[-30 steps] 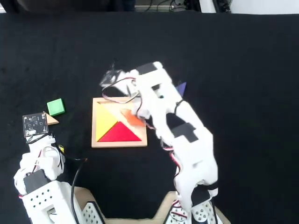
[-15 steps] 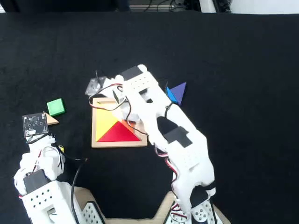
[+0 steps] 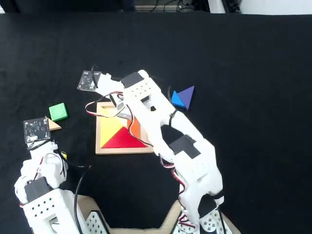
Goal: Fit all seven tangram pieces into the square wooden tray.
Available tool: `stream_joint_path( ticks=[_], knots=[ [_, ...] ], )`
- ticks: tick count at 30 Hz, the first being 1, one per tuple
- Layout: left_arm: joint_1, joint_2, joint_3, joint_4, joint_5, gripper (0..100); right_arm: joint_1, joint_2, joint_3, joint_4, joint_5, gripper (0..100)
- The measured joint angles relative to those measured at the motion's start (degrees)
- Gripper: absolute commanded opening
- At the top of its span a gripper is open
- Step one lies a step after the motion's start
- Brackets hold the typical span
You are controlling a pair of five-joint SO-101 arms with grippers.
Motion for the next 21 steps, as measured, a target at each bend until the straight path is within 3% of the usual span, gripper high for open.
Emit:
stream_joint_path(
  ticks=[15,21],
  knots=[
    [0.0,0.0,0.0,0.0,0.0,18,-1.8,4.0,0.0,-0.2,0.0,1.1],
    [0.0,0.0,0.0,0.0,0.0,18,-0.7,4.0,0.0,4.4,0.0,1.1]
  ],
)
